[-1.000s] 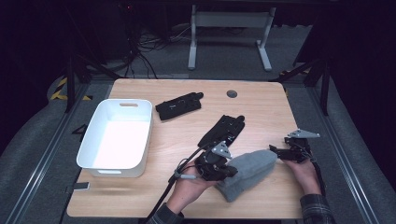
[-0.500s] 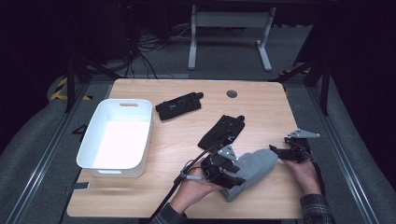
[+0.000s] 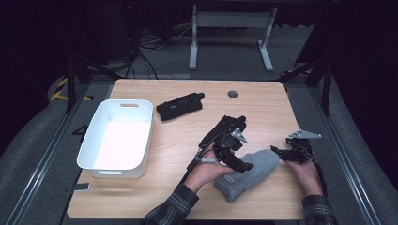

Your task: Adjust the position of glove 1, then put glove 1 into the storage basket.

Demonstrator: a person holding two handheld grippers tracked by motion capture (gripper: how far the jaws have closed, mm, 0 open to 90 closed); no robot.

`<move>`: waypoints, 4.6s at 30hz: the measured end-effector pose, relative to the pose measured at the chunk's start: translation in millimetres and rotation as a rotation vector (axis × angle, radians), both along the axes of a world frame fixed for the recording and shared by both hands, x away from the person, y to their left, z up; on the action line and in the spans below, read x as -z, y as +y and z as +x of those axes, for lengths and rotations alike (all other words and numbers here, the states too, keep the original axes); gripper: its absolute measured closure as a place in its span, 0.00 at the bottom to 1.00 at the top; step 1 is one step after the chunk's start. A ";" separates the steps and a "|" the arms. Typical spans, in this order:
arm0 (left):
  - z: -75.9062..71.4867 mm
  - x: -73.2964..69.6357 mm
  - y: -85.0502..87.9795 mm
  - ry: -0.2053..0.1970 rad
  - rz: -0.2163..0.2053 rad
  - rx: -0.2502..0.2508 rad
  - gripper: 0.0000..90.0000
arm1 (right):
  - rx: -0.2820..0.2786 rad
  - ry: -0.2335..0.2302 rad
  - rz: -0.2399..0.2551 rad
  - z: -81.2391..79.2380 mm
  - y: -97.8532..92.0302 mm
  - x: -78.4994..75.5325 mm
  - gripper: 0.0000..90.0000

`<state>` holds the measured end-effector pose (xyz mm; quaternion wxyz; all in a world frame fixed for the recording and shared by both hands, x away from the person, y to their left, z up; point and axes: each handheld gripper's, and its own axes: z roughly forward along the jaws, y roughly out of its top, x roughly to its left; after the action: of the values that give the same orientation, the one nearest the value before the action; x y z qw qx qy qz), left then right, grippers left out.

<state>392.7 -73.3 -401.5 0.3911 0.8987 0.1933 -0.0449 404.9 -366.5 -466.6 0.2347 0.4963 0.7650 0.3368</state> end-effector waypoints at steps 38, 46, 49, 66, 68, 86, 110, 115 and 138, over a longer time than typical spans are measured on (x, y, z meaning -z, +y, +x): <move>2.2 41.8 -36.6 0.190 0.162 0.143 0.63 | -0.006 0.000 -0.005 -1.3 0.6 0.0 0.23; -0.6 34.1 -33.5 0.186 0.157 0.135 0.70 | -0.006 0.000 -0.004 -1.3 0.7 0.0 0.23; -0.9 29.7 -30.8 0.184 0.145 0.130 0.71 | -0.007 0.000 -0.004 -1.4 0.7 0.0 0.23; 9.3 -17.3 20.5 0.118 0.066 0.041 0.71 | -0.006 0.000 -0.005 -1.3 0.8 0.0 0.22; 11.0 -22.4 28.6 0.109 0.058 0.022 0.71 | -0.005 0.001 -0.005 -1.3 0.8 0.0 0.22; 26.8 -67.0 98.4 0.050 0.034 -0.114 0.70 | 0.001 0.003 -0.007 -1.0 0.8 0.1 0.21; 40.9 -105.3 218.1 0.002 0.023 -0.373 0.70 | 0.003 0.003 -0.007 -1.0 0.9 0.1 0.20; 42.6 -106.1 249.4 0.012 0.028 -0.442 0.70 | 0.004 0.004 -0.006 -1.1 1.0 0.1 0.20; 52.9 -43.1 351.6 0.146 0.095 -0.696 0.70 | 0.008 0.005 -0.006 -0.9 1.0 0.1 0.20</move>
<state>445.6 278.3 -358.3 0.3259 0.7907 0.5170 0.0358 404.0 -365.5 -466.7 0.2357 0.4994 0.7647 0.3322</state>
